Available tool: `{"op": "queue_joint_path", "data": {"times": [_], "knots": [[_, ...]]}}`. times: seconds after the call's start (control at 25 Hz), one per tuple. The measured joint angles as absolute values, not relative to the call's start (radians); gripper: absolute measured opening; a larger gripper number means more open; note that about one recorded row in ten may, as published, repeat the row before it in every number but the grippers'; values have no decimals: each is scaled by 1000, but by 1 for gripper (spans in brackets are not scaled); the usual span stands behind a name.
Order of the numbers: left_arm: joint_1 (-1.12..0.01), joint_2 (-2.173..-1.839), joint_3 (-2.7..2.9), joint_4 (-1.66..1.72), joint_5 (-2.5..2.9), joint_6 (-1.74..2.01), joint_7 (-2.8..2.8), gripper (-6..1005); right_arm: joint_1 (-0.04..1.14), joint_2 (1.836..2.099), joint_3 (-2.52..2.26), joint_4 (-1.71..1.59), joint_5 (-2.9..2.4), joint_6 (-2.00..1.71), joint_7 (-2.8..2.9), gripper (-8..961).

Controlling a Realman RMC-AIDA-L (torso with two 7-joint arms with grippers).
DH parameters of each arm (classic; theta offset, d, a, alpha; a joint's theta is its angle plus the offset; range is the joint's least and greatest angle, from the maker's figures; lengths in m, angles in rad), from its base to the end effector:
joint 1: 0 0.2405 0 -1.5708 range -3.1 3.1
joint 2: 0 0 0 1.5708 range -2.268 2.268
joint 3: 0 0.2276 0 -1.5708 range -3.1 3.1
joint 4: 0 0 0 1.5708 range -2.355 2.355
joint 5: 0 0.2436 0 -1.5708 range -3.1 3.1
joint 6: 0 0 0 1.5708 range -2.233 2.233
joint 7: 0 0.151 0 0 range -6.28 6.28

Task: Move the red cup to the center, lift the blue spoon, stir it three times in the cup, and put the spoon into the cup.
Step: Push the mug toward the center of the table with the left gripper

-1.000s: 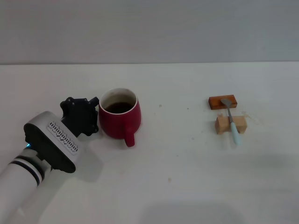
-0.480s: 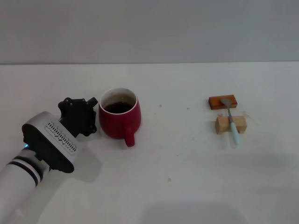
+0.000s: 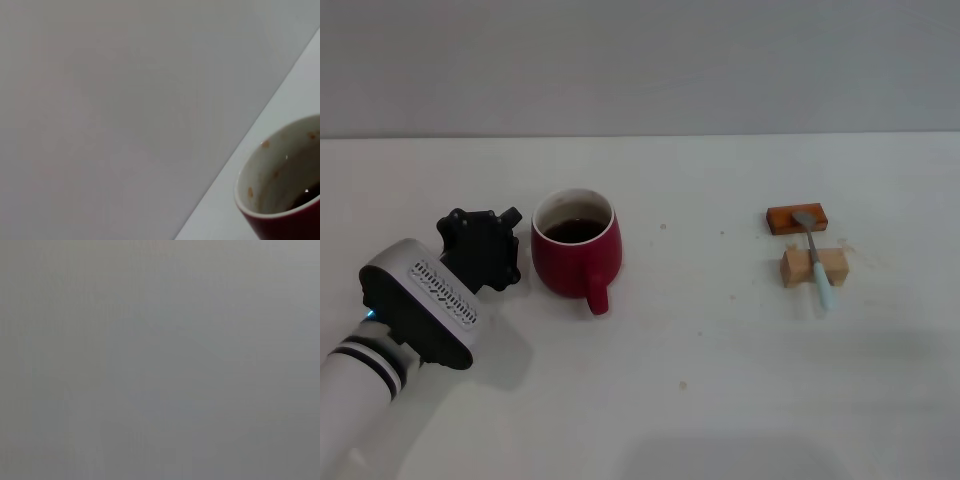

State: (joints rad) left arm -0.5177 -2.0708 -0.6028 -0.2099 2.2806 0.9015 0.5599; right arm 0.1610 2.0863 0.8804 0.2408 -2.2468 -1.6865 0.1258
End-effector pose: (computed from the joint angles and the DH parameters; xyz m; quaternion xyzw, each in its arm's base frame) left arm -0.3065 0.3548 -0.0797 -0.8342 0.0583 -0.0294 0.5475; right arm 0.3339 0.2430 0.0292 -0.5611 0.1439 0.4133 0.7026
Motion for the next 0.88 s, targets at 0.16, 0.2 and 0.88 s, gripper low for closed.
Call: {"op": "queue_joint_path", "data": {"times": [0.16,0.2,0.88], "knots": [[-516,-2071,-605,-209,2279,901,560,0,160,2086,880,240,-2247,-1685,126,741],[-516,-2071,-605,-209,2279,901,560,0,160,2086,880,240,-2247,-1685,126,741],[-515,-2069,-617,-207,2278,899,560,0,165,2086,881,239,-2247,-1676,126,741]]}}
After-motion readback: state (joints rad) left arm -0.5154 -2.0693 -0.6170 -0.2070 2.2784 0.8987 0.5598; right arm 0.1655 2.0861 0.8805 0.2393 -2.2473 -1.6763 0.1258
